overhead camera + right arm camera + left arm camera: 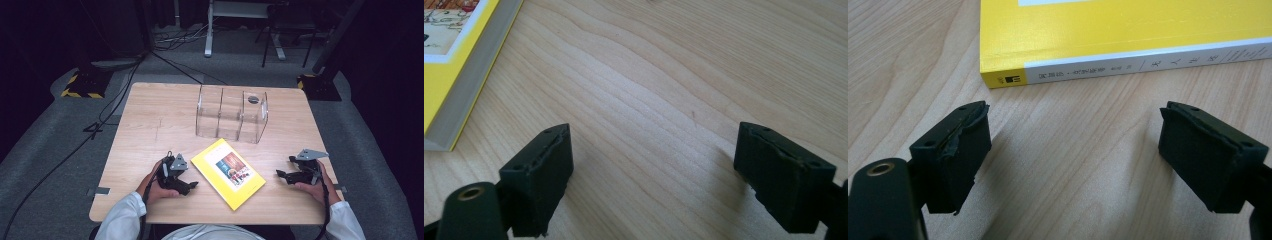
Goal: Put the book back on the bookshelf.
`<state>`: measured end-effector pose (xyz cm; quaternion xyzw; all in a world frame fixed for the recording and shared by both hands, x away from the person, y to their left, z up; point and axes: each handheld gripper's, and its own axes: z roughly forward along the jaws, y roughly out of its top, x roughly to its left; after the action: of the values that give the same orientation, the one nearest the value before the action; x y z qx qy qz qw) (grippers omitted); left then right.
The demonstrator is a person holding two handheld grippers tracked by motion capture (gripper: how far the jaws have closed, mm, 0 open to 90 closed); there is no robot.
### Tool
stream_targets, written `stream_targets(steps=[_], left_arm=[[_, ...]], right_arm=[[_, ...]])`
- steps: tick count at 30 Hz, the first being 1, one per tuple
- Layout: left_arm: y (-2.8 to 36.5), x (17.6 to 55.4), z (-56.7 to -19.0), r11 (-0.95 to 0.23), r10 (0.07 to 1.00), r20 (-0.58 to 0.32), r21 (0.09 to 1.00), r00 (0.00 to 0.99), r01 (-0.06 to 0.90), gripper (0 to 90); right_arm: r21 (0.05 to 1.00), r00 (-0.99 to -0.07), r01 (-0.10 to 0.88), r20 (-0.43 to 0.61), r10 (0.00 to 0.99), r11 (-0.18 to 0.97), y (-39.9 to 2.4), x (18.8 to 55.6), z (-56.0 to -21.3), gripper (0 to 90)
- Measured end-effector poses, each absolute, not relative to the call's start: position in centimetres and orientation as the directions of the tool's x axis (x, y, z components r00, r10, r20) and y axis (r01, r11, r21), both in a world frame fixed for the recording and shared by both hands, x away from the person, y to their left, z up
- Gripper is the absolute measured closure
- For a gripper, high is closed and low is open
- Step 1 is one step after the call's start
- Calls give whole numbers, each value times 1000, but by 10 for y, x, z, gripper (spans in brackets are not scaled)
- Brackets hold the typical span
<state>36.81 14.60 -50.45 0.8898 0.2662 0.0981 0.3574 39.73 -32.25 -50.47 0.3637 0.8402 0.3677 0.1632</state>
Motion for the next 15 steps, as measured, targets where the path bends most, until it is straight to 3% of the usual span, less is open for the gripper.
stream_targets(steps=[6, 10, 15], left_arm=[[146, 368, -504, -603, 546, -16, 687, 838, 406, 138], [146, 368, -504, -604, 546, -14, 687, 838, 404, 139], [145, 368, -504, -604, 546, -11, 688, 838, 403, 139]], right_arm=[[732, -679, 496, -8, 734, 467, -322, 398, -504, 168], [741, -688, 493, 13, 725, 455, -316, 397, -502, 218], [809, -741, 428, 58, 670, 403, -287, 395, -473, 235]])
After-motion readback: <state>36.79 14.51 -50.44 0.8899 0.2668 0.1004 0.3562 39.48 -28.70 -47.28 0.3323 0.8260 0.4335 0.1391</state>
